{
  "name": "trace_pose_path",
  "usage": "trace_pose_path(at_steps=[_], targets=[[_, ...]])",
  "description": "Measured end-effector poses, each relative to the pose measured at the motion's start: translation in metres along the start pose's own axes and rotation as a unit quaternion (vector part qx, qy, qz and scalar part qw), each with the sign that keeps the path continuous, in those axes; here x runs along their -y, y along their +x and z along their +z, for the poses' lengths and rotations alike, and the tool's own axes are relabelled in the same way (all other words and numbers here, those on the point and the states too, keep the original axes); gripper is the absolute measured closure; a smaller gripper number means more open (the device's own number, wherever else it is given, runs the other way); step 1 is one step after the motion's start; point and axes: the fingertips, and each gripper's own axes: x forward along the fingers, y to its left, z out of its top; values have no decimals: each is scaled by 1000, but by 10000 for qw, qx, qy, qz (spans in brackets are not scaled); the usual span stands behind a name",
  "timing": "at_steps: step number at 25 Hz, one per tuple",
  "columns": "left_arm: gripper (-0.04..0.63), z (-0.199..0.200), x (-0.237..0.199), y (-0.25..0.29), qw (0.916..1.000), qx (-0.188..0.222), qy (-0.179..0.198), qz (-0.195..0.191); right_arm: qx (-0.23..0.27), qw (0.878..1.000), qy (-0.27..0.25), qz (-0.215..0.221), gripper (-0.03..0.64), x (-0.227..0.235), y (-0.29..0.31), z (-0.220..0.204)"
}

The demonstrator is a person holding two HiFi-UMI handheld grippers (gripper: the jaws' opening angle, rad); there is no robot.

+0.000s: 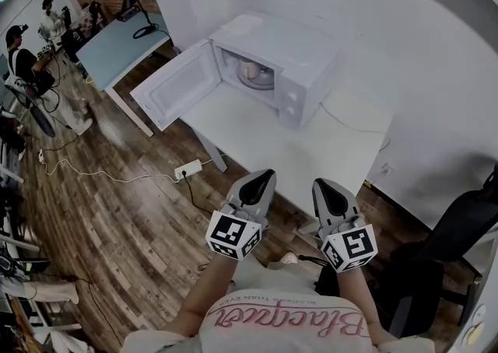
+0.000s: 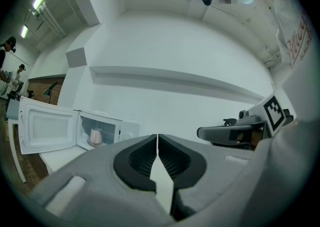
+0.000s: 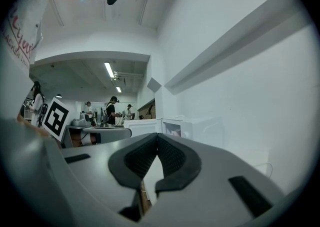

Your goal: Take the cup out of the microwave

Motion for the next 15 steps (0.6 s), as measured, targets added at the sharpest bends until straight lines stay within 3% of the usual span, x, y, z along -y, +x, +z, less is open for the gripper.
trace_pose_path(at_steps=[15], targets=[[581, 8, -76, -8, 9998, -17, 41, -183, -10, 9994, -9, -355, 605, -30, 65, 8]])
